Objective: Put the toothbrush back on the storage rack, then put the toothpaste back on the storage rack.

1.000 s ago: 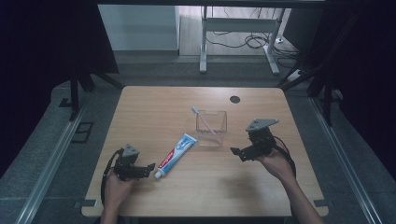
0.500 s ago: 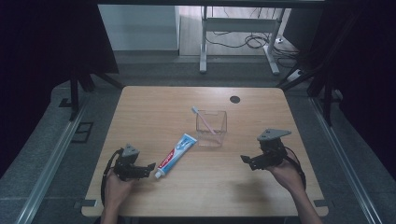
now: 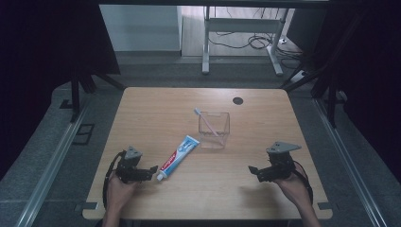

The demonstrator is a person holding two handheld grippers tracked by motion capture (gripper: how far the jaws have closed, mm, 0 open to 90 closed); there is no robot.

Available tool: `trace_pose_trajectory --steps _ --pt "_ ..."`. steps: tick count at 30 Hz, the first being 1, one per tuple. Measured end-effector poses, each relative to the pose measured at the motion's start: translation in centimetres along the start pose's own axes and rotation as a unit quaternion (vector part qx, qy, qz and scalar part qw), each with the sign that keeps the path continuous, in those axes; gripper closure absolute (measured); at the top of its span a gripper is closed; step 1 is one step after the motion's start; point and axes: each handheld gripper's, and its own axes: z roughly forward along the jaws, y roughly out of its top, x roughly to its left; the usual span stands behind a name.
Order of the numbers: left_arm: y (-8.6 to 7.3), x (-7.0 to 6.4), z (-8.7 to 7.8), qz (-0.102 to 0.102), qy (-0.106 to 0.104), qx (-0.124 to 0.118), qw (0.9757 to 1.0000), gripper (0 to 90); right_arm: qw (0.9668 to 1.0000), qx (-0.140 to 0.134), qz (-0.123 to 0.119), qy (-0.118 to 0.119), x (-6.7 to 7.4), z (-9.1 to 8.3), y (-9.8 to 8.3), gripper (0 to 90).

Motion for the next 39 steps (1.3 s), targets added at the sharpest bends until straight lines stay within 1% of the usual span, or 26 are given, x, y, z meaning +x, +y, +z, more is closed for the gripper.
trace_pose_trajectory --steps 3,4,8,13,14,16,19,22,24,28,35,37,39 --pt "0.0 0.0 0.0 -0.004 0.000 -0.002 1.0000 14.0 1.0000 -0.001 0.005 0.001 0.1 0.2 -0.9 0.0" --pt "0.0 0.0 0.0 -0.005 0.001 -0.002 1.0000 14.0 1.0000 -0.004 0.004 0.001 0.2 0.4 -1.4 0.0" --pt "0.0 0.0 0.0 -0.006 0.000 -0.004 1.0000 14.0 1.0000 -0.008 0.004 0.000 0.3 0.5 -2.1 0.0" --pt "0.0 -0.1 0.0 -0.005 0.001 -0.003 1.0000 14.0 0.9999 -0.015 0.006 0.002 0.3 0.8 -3.2 0.0" --pt "0.0 0.0 0.0 -0.004 0.001 -0.002 1.0000 14.0 0.9998 -0.016 0.009 0.003 0.4 1.0 -3.6 0.0" --pt "0.0 0.0 0.0 -0.001 0.001 -0.001 1.0000 14.0 0.9998 -0.016 0.009 0.006 0.4 1.1 -3.8 0.0" --pt "0.0 -0.1 0.1 0.000 0.003 0.002 1.0000 14.0 0.9999 -0.007 0.011 0.009 0.5 1.5 -4.5 0.0" --pt "0.0 -0.1 0.1 0.000 0.004 0.004 1.0000 14.0 0.9999 0.010 0.000 0.005 0.7 1.9 -5.2 0.0" --pt "0.1 -0.1 0.1 0.000 0.005 0.003 1.0000 14.0 0.9999 0.014 -0.006 0.003 0.9 2.0 -5.4 0.0" --pt "0.1 -0.1 0.1 -0.003 0.005 0.003 1.0000 14.0 0.9999 0.011 -0.008 0.004 1.0 2.0 -5.5 0.0" --pt "0.2 0.2 -0.2 -0.012 0.005 -0.001 0.9999 14.3 1.0000 0.005 0.000 0.003 0.6 1.9 -6.0 0.0" --pt "0.3 0.2 -0.4 -0.017 0.000 -0.005 0.9998 15.3 1.0000 0.001 0.005 0.006 0.4 1.9 -6.1 0.0" --pt "0.3 0.3 -0.5 -0.016 -0.001 -0.004 0.9999 15.8 1.0000 0.001 0.004 0.005 0.4 1.9 -6.1 0.0"
